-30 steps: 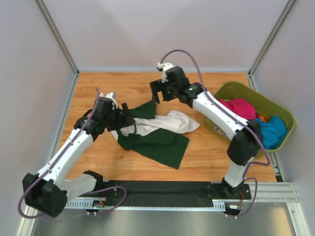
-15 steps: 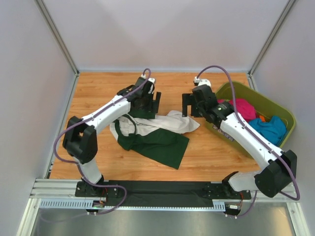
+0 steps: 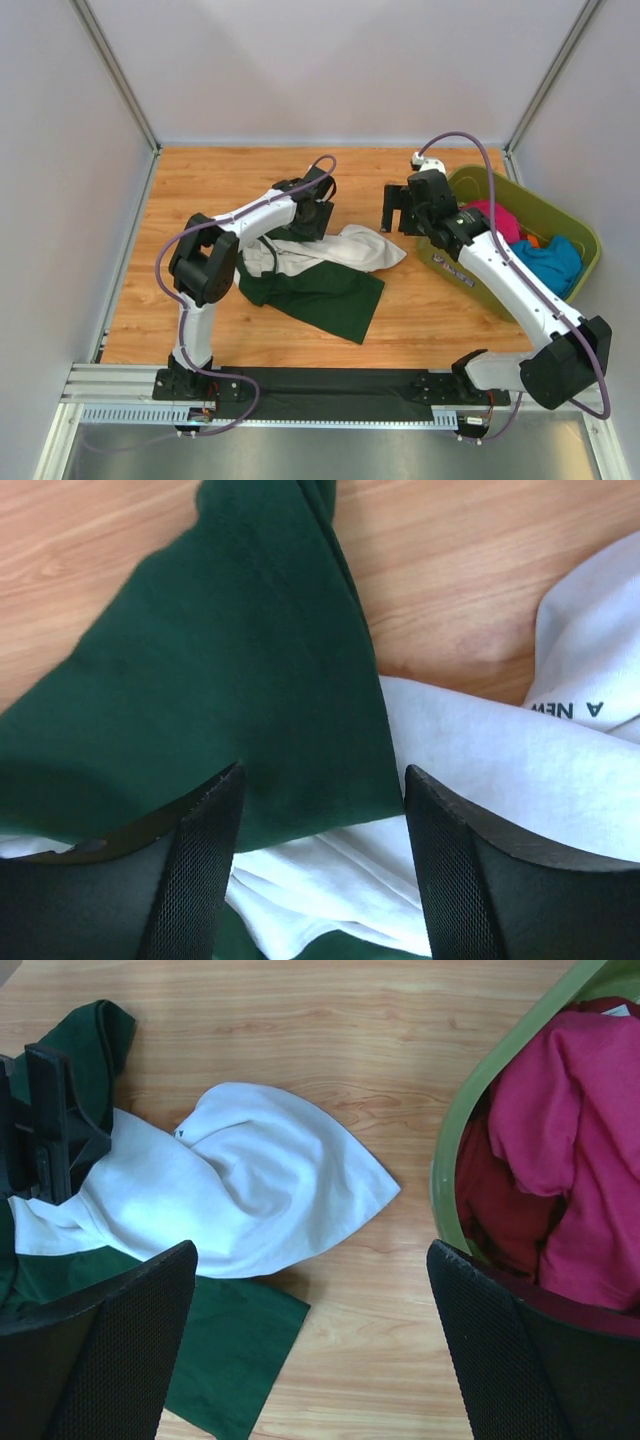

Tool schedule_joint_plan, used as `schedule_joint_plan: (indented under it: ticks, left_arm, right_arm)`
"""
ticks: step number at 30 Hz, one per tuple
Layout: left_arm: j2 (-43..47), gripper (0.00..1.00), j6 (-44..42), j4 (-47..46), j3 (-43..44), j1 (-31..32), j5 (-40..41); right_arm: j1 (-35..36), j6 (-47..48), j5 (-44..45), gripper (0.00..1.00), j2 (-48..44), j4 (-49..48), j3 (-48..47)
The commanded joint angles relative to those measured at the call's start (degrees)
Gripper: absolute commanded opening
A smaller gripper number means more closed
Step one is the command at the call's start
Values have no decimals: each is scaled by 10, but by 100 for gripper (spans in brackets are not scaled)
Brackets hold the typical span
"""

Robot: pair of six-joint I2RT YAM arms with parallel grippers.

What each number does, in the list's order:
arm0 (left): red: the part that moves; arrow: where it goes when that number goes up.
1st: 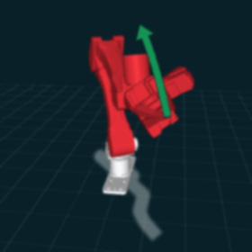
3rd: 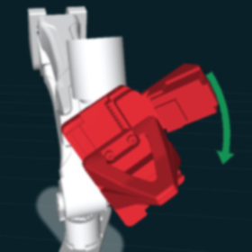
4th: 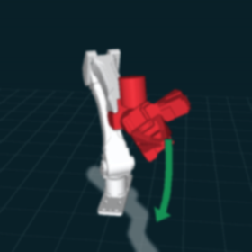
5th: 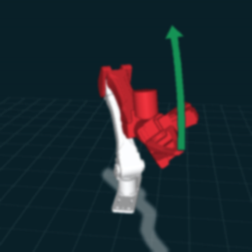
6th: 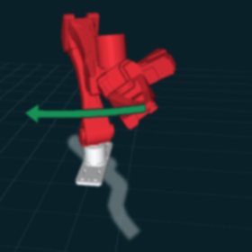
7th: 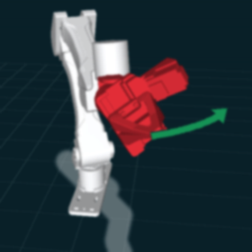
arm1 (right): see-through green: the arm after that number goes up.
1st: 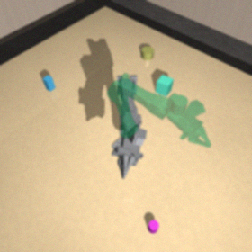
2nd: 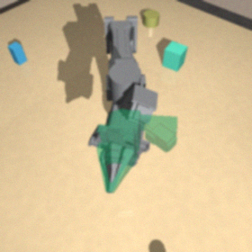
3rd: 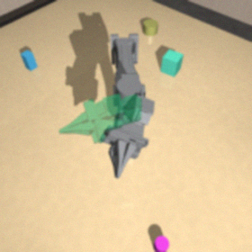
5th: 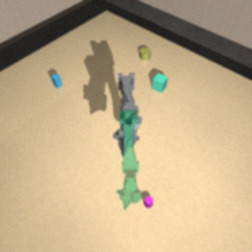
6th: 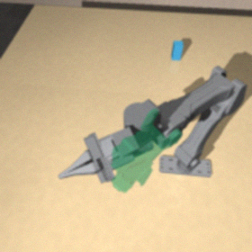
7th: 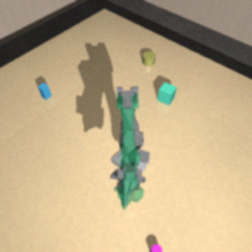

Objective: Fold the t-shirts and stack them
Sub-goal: Flatten the tshirt out

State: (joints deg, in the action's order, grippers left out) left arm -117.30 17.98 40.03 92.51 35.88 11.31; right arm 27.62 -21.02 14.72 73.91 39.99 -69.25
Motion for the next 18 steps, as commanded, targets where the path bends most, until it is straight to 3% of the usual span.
schedule_joint_plan:
  ticks: [1, 3, 4, 6, 8, 13, 18]
  left_arm:
    - [14, 72, -12, -25, -6, 1, 35]
    - [14, 63, -10, -35, -14, 1, 29]
    - [11, 44, -8, -36, -15, 1, 31]
    - [12, 18, 3, -33, -15, -1, 44]
    - [20, 0, 14, -28, -15, -5, 56]
    - [101, 0, 29, -22, -32, -35, 64]
    - [206, 0, 27, -22, -65, -69, 80]
  right_arm:
    - [0, -16, -32, 98, -3, -25, 1]
    - [1, -40, -39, 97, -5, -38, 8]
    - [0, -52, -43, 95, -8, -40, 16]
    - [1, -82, -47, 95, -10, -47, 30]
    - [1, -106, -42, 95, -7, -57, 56]
    - [1, -156, -39, 88, 20, -59, 81]
    - [6, -134, -9, 85, 26, -80, 95]
